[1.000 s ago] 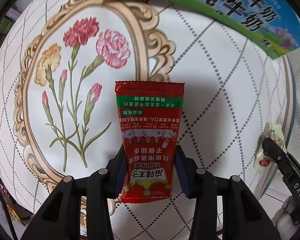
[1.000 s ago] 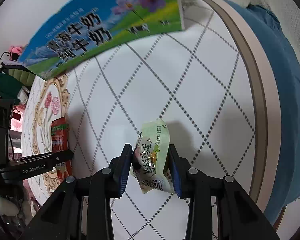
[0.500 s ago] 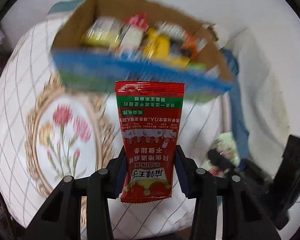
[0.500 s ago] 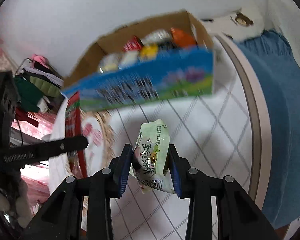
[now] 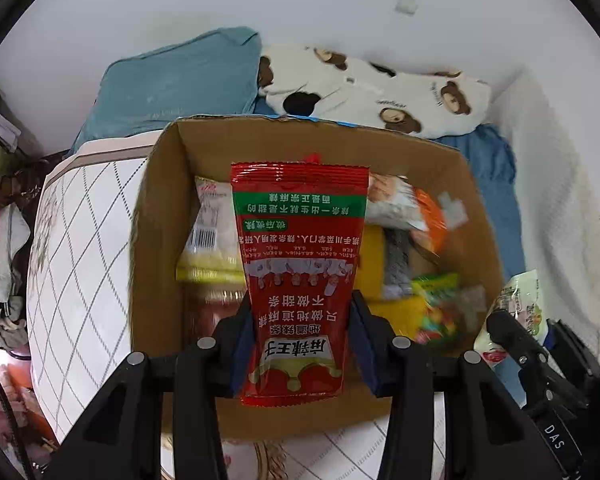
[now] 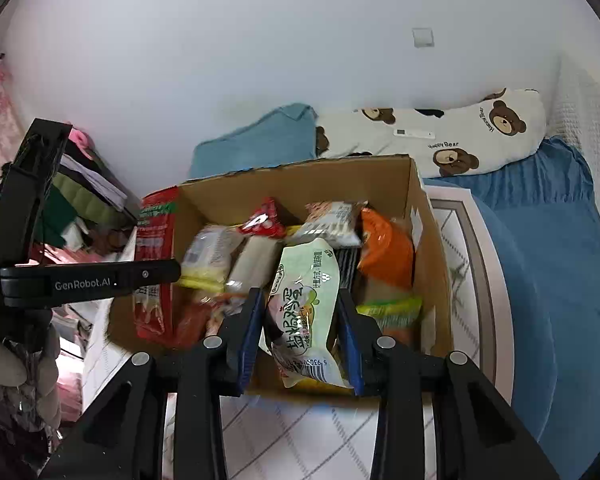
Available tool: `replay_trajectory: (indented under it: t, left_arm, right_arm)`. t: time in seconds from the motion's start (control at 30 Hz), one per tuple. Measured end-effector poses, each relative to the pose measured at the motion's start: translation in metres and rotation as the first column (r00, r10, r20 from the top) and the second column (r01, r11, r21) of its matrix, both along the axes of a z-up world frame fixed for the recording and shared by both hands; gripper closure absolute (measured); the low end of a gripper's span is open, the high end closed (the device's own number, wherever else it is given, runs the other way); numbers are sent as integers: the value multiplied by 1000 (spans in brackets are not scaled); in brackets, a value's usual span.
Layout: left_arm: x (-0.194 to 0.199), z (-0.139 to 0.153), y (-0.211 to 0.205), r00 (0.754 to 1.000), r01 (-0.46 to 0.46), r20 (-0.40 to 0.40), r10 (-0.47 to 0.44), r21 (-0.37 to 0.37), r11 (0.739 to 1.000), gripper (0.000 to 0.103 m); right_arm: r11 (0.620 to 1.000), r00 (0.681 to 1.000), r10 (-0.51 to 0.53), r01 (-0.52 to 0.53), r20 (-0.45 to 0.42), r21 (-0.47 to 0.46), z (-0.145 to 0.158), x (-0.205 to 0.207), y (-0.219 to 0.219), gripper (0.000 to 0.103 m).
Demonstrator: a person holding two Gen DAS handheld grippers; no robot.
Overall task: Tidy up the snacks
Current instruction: 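Carry both items into the box and open both tools to release them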
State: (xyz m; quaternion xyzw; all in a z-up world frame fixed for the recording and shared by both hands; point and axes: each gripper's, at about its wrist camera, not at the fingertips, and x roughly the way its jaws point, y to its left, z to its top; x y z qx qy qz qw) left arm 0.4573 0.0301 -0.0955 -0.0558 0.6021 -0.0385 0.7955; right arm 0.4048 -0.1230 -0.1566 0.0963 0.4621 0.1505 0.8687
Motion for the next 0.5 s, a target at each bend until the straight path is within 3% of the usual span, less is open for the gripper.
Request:
replay_trajectory:
  t: [0.1, 0.3, 0.33, 0.37, 0.4, 0.43, 0.47, 0.5]
  left_arm:
    - [19, -25, -5, 999, -1, -49, 2, 22, 1000, 62]
    - [33, -57, -9, 991, -6, -131, 7, 8, 1000, 60]
    - [33, -59, -9, 991, -7, -136, 8, 10, 1000, 58]
    - [33, -61, -10, 991, -11, -136, 14, 22, 1000, 58]
    - [34, -61, -10, 991, -12, -132, 16, 27, 1000, 54]
    - [34, -61, -10, 992, -14, -129, 18, 33, 999, 42]
    - [33, -61, -10, 991, -16, -130, 21, 38, 999, 32]
    - [32, -61, -9, 991, -21, -131, 26, 34, 999, 14]
  right_arm:
    - [1000, 997, 0, -2, -73, -30, -16, 38, 4, 65]
    - [997, 980, -17, 2, -198, -76, -52, 72, 6, 63]
    - [995, 978, -39, 19, -204, -99, -54, 77, 5, 49]
    - [991, 977, -56, 30, -204, -130, -55, 80, 5, 22]
    - [989, 976, -66, 37, -207, -141, -56, 84, 4, 12]
    - [990, 974, -64, 35, -216, -134, -56, 86, 3, 5]
    - [989, 972, -65, 33, -225, -141, -57, 86, 4, 5]
    - [986, 969, -67, 28, -237, -161, -59, 88, 5, 5]
